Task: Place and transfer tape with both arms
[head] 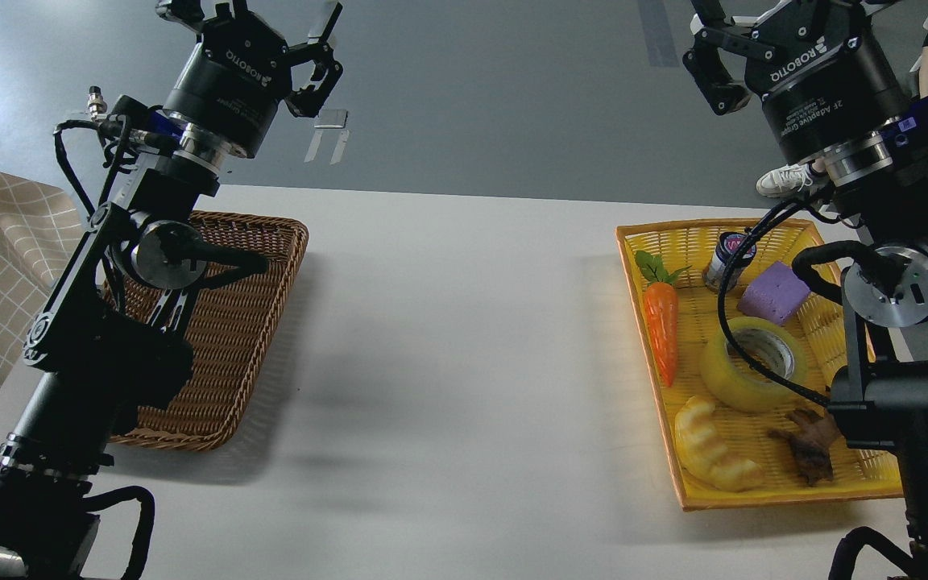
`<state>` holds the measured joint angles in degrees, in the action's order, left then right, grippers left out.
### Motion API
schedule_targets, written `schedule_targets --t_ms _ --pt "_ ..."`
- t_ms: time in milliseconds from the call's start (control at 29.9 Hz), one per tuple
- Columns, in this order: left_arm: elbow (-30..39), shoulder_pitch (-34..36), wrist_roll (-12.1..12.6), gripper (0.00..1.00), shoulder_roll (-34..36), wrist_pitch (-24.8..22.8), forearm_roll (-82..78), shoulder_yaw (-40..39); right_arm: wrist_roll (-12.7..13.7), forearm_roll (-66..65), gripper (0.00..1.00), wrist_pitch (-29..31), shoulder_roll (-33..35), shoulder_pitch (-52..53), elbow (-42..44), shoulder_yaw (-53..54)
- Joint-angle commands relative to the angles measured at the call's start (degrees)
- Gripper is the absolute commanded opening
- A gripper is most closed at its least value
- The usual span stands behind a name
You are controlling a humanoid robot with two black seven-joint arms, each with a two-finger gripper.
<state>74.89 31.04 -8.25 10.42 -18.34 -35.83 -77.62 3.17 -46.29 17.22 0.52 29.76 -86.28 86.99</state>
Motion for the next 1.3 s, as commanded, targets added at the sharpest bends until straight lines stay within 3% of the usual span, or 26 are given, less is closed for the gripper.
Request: schedule_targets --t_ms 0,134,1270 --pt "0.79 -0.19 -0.01 0.98 0.04 0.59 -0.82 0.1 0.08 -0.12 1.0 -0.25 0.0 0.47 1.72 -0.15" --pt "0.96 -0.28 -0.28 0.98 0.04 3.84 -3.72 0.01 0.52 -0.38 1.0 -0.25 0.18 1.79 2.69 -0.42" --pt "1.67 -1.6 0.16 0.98 0.13 2.96 -3.63 0.01 0.34 -2.05 1.0 -0.08 -0.52 0.65 1.73 -2.18"
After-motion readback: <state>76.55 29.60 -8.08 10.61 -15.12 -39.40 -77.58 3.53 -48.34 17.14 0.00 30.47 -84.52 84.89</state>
